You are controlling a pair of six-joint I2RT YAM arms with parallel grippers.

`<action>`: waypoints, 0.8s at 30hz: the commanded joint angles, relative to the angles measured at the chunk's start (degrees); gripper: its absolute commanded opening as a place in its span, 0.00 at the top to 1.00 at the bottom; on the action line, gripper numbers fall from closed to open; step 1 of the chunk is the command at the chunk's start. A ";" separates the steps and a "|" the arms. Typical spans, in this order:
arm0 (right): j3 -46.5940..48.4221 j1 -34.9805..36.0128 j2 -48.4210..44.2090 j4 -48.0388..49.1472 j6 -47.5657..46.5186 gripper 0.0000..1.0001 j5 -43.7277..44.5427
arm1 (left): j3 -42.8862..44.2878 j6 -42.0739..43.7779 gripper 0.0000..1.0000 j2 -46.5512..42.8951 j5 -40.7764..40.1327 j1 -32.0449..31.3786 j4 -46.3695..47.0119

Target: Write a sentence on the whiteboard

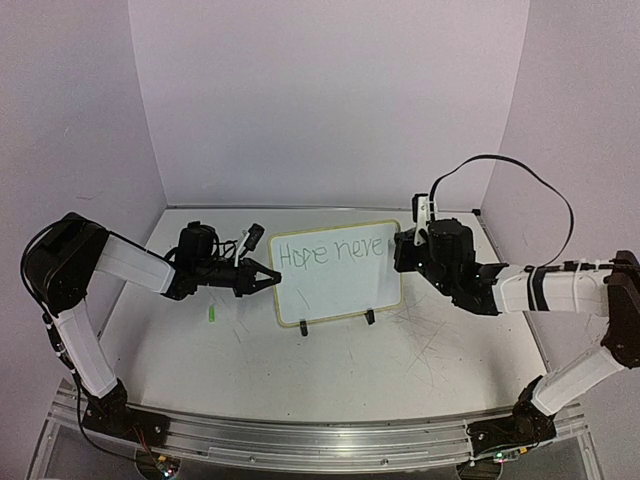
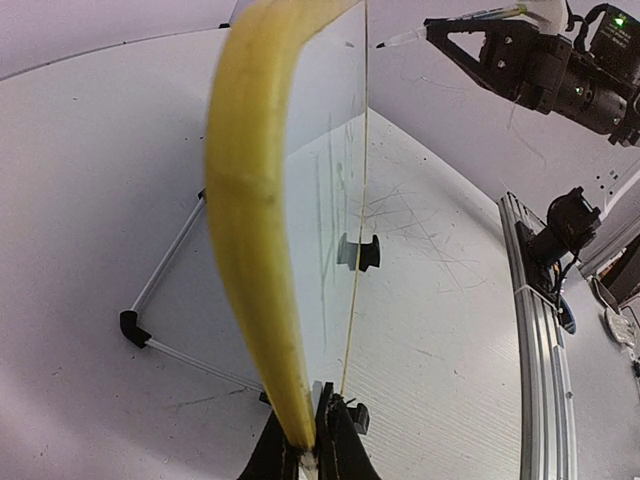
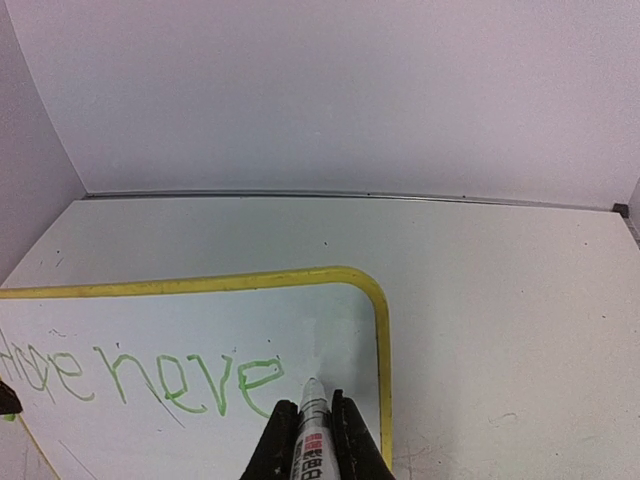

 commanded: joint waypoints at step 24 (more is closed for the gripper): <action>4.44 -0.22 3.43 2.88 -2.06 1.00 1.01 | 0.57 5.23 1.00 0.72 -9.16 0.56 -4.12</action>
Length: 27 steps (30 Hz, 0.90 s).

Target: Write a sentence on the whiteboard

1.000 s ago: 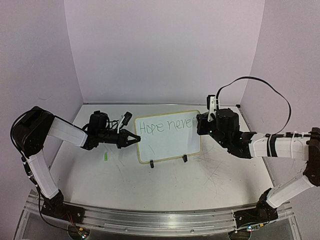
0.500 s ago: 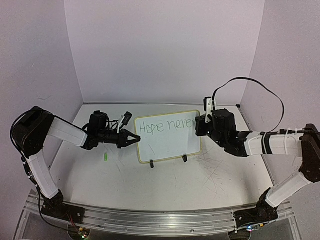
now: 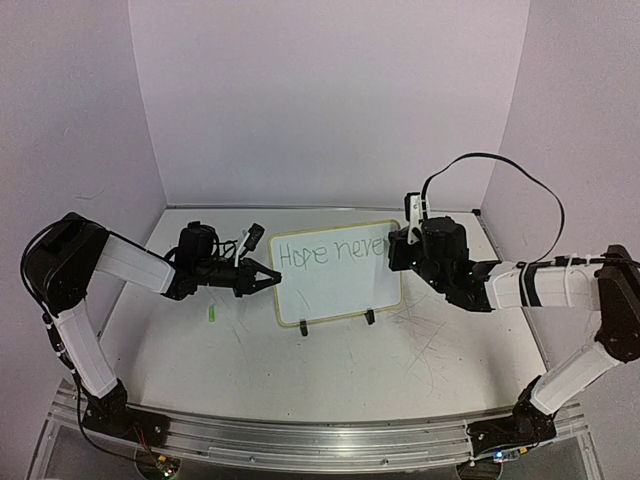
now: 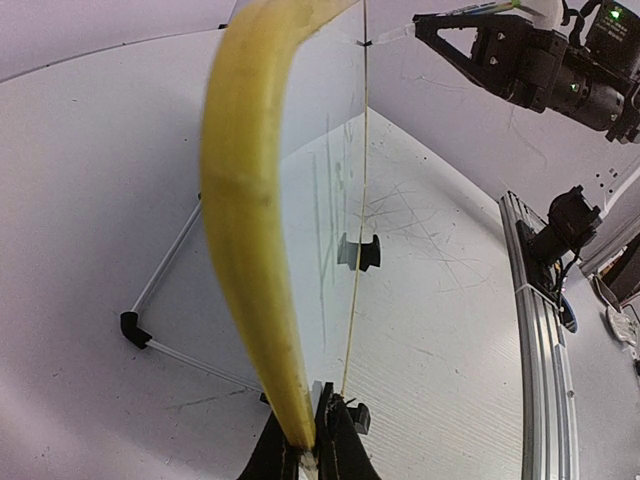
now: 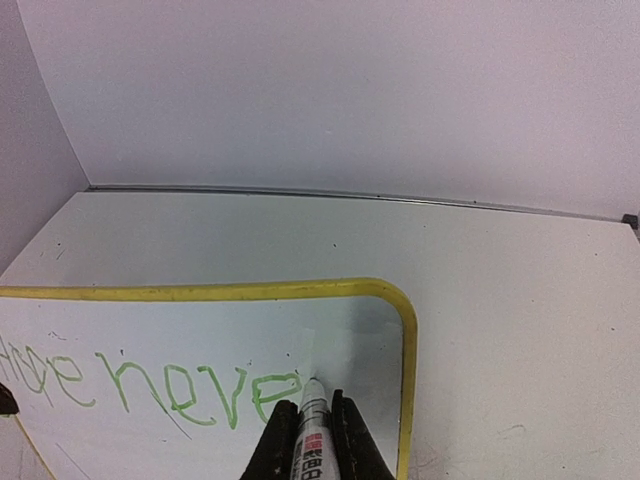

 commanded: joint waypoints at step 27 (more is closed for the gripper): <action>-2.92 -0.05 -0.82 -1.89 4.39 1.00 1.60 | 0.76 4.86 1.00 0.83 -9.05 0.48 -4.16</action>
